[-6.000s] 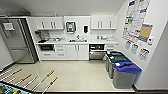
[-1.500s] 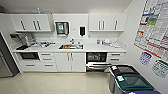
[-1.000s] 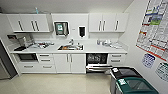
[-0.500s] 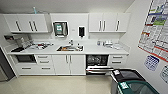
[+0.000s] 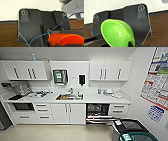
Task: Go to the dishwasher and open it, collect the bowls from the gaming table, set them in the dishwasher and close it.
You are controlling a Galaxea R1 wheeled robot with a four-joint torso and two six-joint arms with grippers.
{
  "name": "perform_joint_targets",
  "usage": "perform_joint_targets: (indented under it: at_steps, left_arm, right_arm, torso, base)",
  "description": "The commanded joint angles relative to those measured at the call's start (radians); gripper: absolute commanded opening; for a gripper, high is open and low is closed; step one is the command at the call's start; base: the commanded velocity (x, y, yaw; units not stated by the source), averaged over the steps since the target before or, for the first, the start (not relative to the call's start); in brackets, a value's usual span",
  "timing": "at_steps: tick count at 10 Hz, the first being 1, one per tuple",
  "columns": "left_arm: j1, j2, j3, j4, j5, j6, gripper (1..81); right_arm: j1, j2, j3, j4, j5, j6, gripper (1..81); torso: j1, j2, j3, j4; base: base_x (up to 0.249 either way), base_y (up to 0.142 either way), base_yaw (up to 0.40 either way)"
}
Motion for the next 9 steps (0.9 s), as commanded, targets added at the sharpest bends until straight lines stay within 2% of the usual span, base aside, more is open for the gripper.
perform_joint_targets:
  at_steps: [1, 9]
  left_arm:
    - [-0.053, -0.010, 0.006, 0.000, 0.032, -0.002, 1.0]
    - [-0.053, -0.010, 0.004, -0.003, 0.032, -0.002, 1.0]
  right_arm:
    - [0.058, -0.007, 0.001, -0.003, -0.039, 0.002, 1.0]
    - [0.058, -0.007, 0.001, -0.003, -0.039, 0.002, 1.0]
  torso:
    - [0.002, 0.000, 0.000, 0.000]
    - [0.003, 0.001, -0.001, 0.000]
  base:
    - [0.137, 0.000, 0.000]
    - [0.138, 0.000, 0.000]
